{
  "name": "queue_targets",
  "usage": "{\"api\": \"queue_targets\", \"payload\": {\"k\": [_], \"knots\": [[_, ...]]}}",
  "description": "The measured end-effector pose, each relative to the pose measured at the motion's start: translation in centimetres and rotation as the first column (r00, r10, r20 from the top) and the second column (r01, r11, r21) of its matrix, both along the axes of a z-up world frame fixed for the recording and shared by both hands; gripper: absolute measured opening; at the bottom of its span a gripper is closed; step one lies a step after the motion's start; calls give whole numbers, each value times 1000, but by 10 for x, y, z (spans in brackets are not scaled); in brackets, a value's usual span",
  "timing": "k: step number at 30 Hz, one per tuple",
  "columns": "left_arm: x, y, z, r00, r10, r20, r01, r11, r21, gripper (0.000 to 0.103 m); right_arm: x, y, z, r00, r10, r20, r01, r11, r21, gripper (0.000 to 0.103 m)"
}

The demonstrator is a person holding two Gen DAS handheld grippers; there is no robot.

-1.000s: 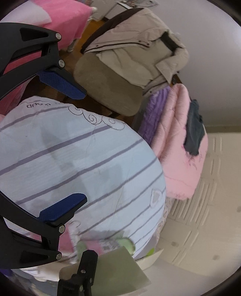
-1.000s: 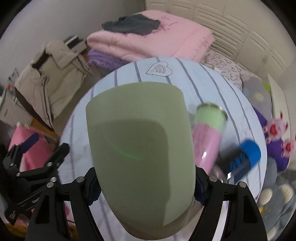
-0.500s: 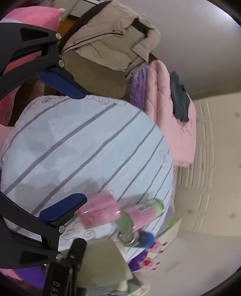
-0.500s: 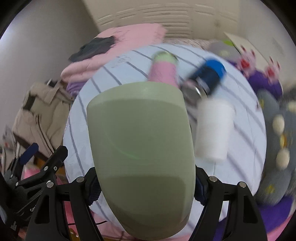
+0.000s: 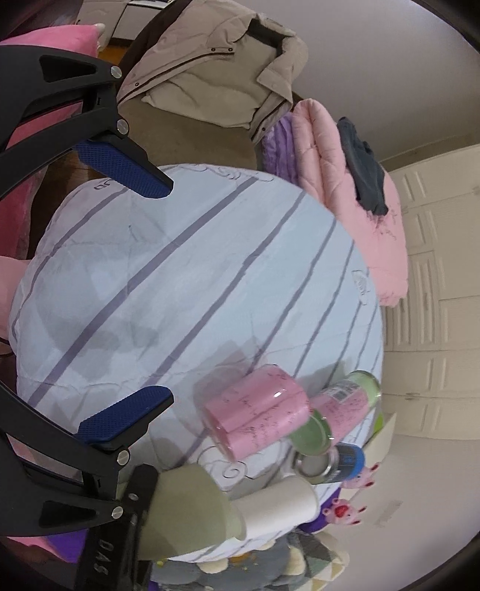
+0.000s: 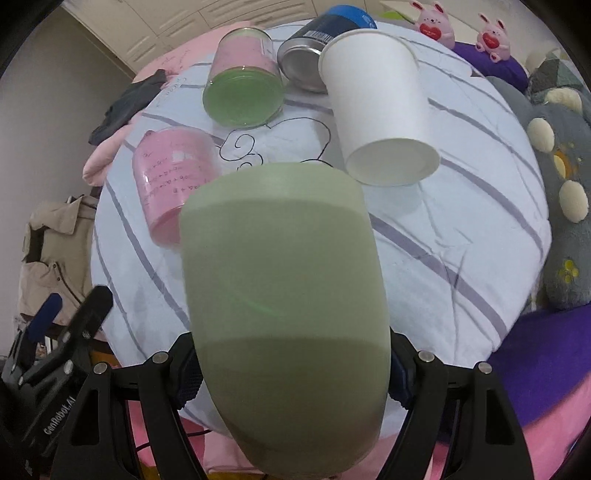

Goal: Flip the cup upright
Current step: 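Lift the pale green cup with the right gripper and carry it, then grasp the green cup with the left gripper while the right gripper releases it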

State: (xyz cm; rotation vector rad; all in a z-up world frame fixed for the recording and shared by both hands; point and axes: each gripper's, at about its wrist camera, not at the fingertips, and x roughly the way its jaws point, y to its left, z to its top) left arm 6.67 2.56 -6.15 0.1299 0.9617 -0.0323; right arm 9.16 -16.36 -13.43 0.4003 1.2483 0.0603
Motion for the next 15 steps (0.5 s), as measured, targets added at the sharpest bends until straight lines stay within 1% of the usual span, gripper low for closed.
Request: {"api": "queue_targets", "payload": {"k": [4,8,12,15], "knots": [[1,5,-4,1000,23,-16,-23,1000,4,103,4,-1,3,1000,5,-1,-5,1000,17,81],[-1,10,0,1000,28,-4,-28,999,-15,103,5,5,10,1000,28,-1,-28,1000,-12,82],[-2,9,2,1000,30,-1,-30,1000,-8,103,4,5,9,1000,24,-6,-24,1000,-2,82],[-3,7,4,1000,29,-5,-29,1000,-11,103,4,6,10,999,34,-8,-34,999,-12,82]]}}
